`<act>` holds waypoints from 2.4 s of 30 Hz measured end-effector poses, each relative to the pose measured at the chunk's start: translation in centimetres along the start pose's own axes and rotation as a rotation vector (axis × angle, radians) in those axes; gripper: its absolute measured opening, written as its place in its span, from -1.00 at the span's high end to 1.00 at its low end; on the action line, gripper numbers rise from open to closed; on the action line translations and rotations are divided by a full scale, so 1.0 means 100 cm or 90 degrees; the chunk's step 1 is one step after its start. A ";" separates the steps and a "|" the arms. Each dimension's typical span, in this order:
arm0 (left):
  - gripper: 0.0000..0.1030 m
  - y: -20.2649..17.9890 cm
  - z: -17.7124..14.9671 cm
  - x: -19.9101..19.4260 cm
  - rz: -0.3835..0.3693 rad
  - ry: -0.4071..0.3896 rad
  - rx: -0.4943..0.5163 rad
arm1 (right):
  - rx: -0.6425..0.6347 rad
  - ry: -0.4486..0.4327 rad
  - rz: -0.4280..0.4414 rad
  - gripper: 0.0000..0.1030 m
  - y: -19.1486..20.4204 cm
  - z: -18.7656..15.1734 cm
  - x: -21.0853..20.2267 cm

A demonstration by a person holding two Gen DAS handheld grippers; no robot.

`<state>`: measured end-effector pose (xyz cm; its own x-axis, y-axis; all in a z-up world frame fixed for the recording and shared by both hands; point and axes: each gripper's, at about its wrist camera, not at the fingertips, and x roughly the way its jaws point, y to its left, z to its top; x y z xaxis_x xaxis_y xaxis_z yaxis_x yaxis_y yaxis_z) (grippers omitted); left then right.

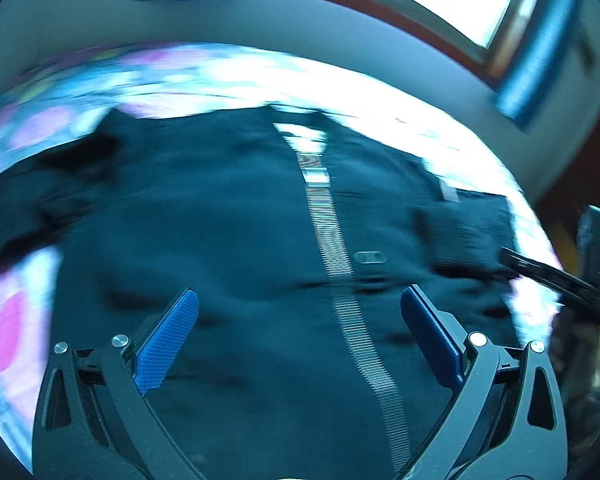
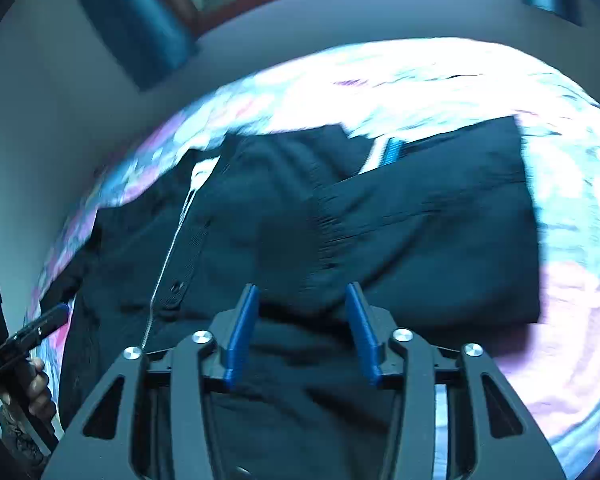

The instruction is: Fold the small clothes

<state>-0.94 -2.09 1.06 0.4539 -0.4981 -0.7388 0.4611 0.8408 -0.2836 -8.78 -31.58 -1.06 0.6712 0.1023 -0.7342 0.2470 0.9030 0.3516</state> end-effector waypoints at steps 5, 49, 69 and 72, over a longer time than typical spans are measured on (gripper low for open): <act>-0.96 -0.061 0.013 0.048 -0.186 0.072 0.013 | 0.081 -0.031 -0.014 0.01 -0.050 -0.005 -0.027; 0.64 -0.078 0.010 0.183 -0.259 0.234 -0.340 | 0.195 -0.037 0.038 -0.08 -0.102 -0.023 -0.016; 0.75 0.072 0.026 0.042 -0.003 -0.035 -0.277 | 0.160 -0.018 0.041 -0.08 -0.082 -0.022 -0.006; 0.73 0.088 0.016 0.053 -0.007 -0.002 -0.295 | 0.161 -0.013 0.044 -0.08 -0.080 -0.018 -0.001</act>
<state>6.76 2.35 -4.35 0.4532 -0.5071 -0.7331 0.0771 0.8417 -0.5345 -12.05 -38.09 -4.84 0.7057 0.1502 -0.6924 0.3651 0.7604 0.5371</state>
